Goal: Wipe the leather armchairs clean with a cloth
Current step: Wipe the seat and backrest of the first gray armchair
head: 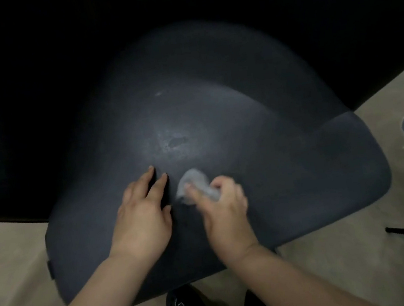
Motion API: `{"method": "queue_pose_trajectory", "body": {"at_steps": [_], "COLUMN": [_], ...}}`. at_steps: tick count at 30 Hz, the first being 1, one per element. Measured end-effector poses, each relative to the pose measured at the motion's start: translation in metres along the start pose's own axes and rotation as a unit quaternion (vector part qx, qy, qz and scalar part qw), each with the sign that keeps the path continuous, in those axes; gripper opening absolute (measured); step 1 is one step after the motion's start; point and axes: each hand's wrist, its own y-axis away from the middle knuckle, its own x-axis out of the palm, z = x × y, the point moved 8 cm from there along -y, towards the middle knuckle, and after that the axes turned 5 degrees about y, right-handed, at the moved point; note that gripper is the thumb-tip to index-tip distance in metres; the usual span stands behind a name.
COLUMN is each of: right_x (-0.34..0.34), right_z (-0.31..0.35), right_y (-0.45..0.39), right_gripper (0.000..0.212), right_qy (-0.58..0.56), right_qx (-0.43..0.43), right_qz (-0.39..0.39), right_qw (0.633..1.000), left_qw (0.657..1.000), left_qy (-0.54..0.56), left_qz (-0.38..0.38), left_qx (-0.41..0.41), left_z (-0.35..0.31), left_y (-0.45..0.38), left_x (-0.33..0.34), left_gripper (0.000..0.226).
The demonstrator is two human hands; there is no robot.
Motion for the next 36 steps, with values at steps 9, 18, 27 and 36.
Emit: {"method": "queue_pose_trajectory", "body": {"at_steps": [9,18,27,36], "right_x": [-0.019,0.048,0.052,0.033], "right_z": [-0.033,0.056,0.088,0.047], "right_y": [-0.048,-0.08,-0.039,-0.117], "right_gripper": [0.046,0.042,0.04,0.045], "right_qy": [0.008,-0.001,0.048,0.042], "right_qx": [0.112,-0.073,-0.208,-0.108], "right_qz": [-0.072,0.108,0.185,0.134], "right_qw": [0.991,0.992,0.959,0.984], "left_qw": [0.995,0.984,0.981,0.986], "left_qy": [0.022,0.047,0.07,0.08], "left_qz": [-0.076,-0.1,-0.091,-0.098], "left_qx": [-0.065,-0.137,-0.155,-0.106], "left_z": [0.046,0.093,0.099,0.052], "left_y": [0.005,0.03,0.045,0.001], "left_x": [-0.03,-0.035,-0.049,-0.06], "left_gripper": [0.055,0.057,0.058,0.059]}}
